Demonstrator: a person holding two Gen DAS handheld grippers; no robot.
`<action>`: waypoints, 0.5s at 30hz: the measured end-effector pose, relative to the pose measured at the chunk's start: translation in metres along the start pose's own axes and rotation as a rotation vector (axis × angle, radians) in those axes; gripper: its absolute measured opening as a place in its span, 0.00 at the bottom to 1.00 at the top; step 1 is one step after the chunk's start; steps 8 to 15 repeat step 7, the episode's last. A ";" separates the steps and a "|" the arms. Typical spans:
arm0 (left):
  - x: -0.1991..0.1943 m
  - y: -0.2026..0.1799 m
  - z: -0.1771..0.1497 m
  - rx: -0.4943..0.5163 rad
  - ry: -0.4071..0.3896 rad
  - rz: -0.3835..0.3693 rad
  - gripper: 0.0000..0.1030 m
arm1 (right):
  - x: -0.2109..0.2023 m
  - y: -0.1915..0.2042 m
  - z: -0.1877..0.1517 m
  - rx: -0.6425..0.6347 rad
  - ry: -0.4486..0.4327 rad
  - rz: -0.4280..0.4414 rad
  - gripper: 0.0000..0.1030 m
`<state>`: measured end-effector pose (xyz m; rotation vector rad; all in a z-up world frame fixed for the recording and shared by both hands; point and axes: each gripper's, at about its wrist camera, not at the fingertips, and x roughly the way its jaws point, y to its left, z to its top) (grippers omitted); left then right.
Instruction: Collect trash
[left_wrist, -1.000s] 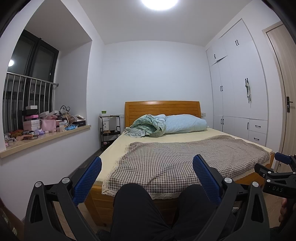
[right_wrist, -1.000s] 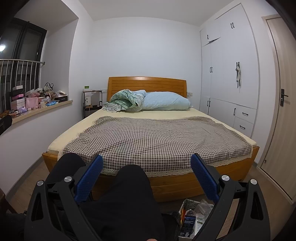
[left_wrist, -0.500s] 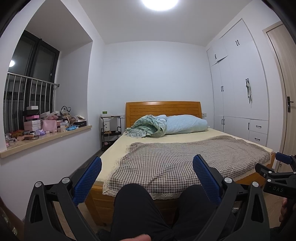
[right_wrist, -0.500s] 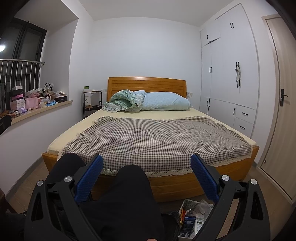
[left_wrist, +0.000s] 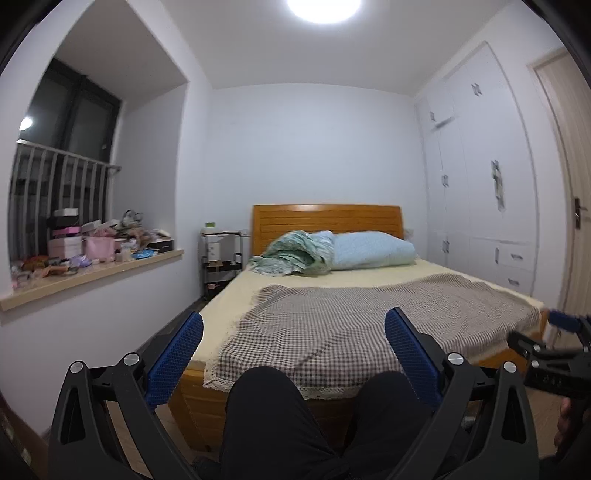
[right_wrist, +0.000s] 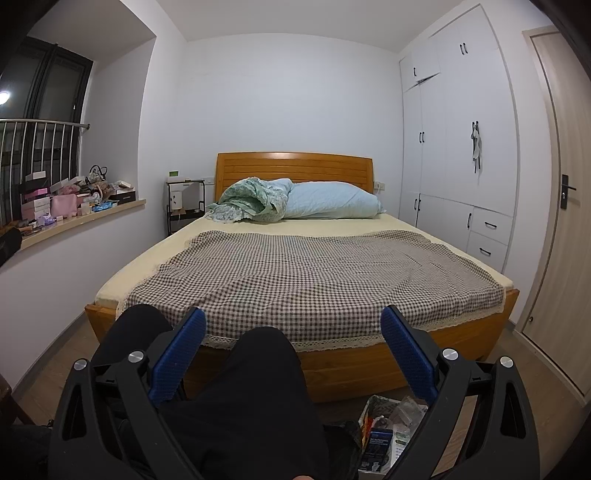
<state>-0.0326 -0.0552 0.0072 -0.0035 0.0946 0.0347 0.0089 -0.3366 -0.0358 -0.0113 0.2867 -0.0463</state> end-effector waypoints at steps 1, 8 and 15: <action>0.001 0.002 0.001 -0.007 0.002 -0.004 0.93 | 0.001 0.000 0.000 0.002 0.004 0.001 0.89; 0.044 0.011 -0.006 -0.004 0.041 -0.038 0.93 | 0.027 -0.006 -0.002 -0.006 -0.009 -0.032 0.89; 0.044 0.011 -0.006 -0.004 0.041 -0.038 0.93 | 0.027 -0.006 -0.002 -0.006 -0.009 -0.032 0.89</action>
